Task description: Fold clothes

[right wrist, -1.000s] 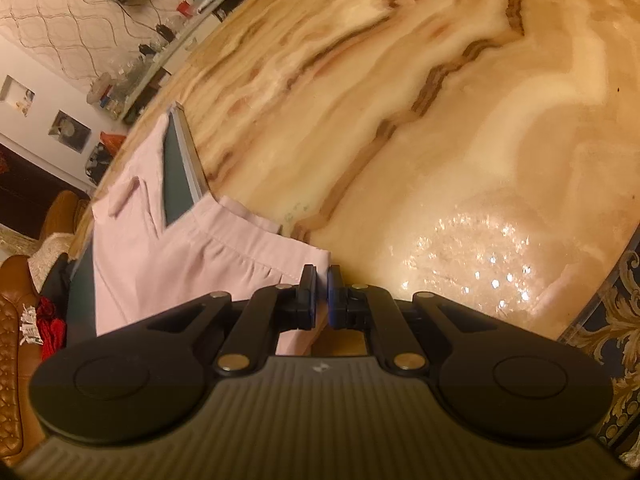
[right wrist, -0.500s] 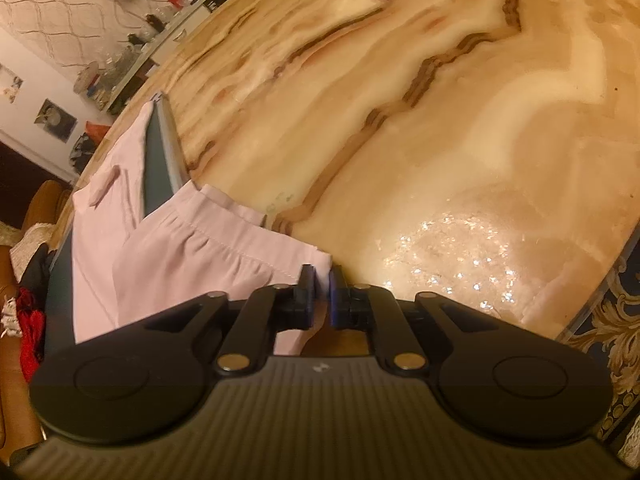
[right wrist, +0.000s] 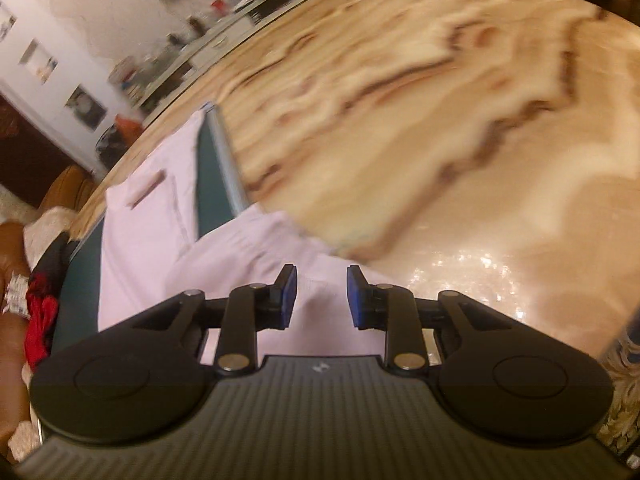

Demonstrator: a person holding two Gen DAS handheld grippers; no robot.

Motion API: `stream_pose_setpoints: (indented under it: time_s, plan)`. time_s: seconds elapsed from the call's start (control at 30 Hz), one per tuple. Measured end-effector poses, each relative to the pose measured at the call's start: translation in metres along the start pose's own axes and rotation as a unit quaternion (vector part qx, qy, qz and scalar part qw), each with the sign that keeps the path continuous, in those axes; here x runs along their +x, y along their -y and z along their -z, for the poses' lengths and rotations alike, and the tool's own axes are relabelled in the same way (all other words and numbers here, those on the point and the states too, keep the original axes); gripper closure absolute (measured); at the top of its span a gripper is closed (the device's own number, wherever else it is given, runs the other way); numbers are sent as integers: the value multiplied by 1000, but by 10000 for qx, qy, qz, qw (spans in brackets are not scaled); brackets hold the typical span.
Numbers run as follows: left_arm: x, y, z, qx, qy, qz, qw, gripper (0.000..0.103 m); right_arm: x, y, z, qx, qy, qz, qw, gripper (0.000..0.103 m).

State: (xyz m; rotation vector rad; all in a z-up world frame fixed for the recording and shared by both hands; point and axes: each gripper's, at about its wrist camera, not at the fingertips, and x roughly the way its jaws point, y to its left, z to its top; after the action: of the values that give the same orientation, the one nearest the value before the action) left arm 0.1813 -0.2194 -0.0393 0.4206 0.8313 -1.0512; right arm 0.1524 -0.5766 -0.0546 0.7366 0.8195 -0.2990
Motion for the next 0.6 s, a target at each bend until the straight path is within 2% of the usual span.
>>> stream_pose_setpoints:
  time_s: [0.17,0.3,0.4,0.6]
  plan:
    - [-4,-32,-4,-562,-37,-265,9981,40,20,-42,-26,-348,-154,-347,9987,71]
    - [-6,-54,-8,-889,25,-424,9951,40,44,-109,-64,-1330,-190,-604,9891,71]
    - [-9,-69,-10,-1038,92,-458,9935,40,77,-167,-86,-2352,-300,-1084,9654,71]
    - [-12,-92,-12,-1066,151,-476,9931,38,166,-262,-84,-3898,-354,-1055,9142,71]
